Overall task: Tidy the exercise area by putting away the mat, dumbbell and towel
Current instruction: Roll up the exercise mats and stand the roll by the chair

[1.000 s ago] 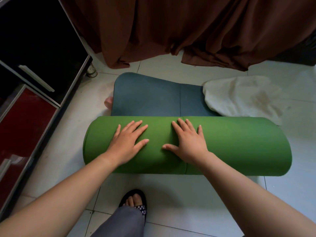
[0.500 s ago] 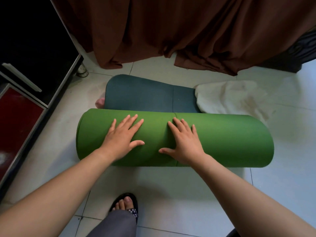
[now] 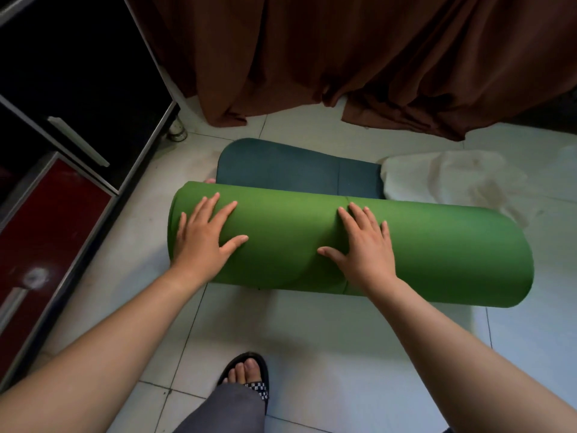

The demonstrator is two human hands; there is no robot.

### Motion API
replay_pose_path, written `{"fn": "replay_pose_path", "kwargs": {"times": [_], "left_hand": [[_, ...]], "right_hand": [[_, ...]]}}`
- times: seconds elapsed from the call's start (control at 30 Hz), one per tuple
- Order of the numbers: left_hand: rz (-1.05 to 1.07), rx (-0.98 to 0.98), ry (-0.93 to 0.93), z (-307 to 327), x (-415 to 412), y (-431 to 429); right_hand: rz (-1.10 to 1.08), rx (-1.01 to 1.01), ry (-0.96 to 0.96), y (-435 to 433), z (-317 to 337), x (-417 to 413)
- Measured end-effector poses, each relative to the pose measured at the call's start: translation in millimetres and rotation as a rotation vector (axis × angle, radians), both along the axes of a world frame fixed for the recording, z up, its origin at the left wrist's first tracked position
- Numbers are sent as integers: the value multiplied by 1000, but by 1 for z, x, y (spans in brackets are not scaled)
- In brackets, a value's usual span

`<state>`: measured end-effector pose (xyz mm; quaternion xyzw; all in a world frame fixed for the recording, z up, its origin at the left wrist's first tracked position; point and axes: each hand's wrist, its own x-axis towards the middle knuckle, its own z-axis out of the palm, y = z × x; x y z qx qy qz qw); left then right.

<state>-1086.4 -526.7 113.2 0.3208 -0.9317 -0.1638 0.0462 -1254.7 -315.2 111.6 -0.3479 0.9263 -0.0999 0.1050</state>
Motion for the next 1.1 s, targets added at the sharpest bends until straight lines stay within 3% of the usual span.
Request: {"fn": "replay_pose_path", "kwargs": {"times": [0.17, 0.3, 1.1], "left_hand": [[215, 59, 109, -6, 24, -12], [419, 335, 205, -5, 28, -9], [465, 423, -211, 70, 92, 4]], "right_hand": [[-2, -9, 18, 0, -5, 1], [6, 2, 21, 0, -4, 1], [286, 132, -162, -11, 45, 26]]}}
